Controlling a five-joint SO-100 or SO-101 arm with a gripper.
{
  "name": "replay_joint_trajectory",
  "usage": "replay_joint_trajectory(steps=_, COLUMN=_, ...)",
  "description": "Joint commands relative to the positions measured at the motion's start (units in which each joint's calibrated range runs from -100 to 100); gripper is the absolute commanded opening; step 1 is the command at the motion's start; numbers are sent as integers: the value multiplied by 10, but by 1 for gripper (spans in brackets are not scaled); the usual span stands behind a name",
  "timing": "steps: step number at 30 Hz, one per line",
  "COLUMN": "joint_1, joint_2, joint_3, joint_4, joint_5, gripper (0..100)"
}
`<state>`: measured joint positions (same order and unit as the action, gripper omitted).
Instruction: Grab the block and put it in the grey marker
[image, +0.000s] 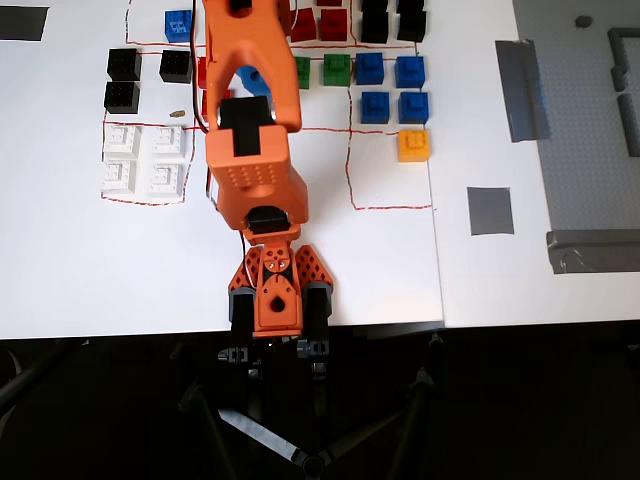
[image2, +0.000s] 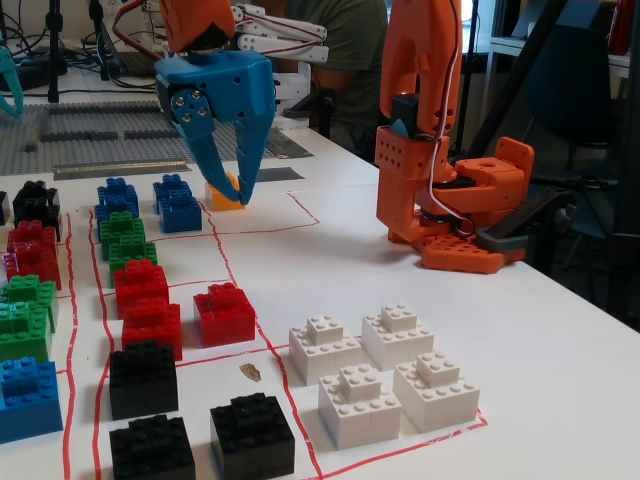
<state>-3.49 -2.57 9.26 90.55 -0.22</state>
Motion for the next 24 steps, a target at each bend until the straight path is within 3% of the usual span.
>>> replay_joint_trajectory(steps=1, joint_1=0, joint_2=-84, joint_3=-26, joint_4=-4, joint_5=-7, gripper=0)
replay_joint_trajectory(steps=24, joint_1=1, joint_2=-79, joint_3=-22, joint_4=-4, joint_5=-20, gripper=0)
